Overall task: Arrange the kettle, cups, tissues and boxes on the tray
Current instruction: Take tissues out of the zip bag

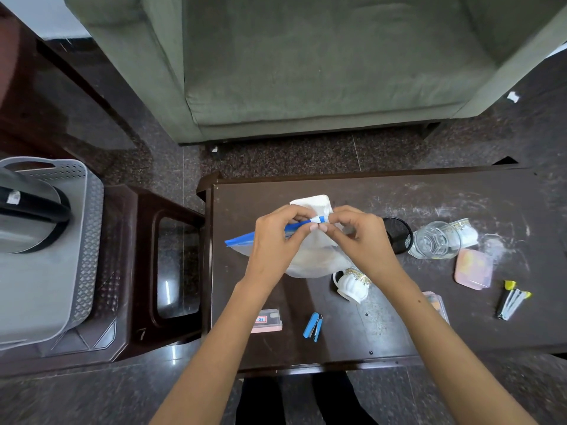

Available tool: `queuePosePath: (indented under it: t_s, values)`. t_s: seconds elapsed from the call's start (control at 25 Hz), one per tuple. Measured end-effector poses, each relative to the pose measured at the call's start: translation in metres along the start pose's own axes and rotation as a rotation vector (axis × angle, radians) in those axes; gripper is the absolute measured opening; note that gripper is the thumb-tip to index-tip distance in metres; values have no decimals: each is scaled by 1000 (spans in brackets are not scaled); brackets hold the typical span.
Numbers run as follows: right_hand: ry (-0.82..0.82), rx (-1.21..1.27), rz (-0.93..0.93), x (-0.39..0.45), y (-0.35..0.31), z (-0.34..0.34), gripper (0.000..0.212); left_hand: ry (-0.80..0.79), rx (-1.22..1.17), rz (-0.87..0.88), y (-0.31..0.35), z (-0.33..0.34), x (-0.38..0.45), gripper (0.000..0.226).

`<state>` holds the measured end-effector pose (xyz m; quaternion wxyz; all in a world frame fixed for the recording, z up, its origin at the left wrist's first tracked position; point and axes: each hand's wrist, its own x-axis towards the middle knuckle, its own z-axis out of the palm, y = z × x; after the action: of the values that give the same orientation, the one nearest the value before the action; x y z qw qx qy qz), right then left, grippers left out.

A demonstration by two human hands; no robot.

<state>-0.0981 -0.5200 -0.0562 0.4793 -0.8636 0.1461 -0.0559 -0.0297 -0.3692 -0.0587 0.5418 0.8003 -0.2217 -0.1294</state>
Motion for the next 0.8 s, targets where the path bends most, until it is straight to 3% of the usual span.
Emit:
queuePosePath:
  t_s: [0.36, 0.6, 0.8]
  values:
    - [22, 31, -17, 4, 2, 6, 23, -60, -103, -193, -1, -4, 5, 8]
    - [50, -199, -82, -1, 6, 22, 16, -118, -11, -164, -8, -2, 2, 6]
    - [75, -222, -55, -3, 5, 35, 14, -172, 160, -85, -13, -11, 1, 5]
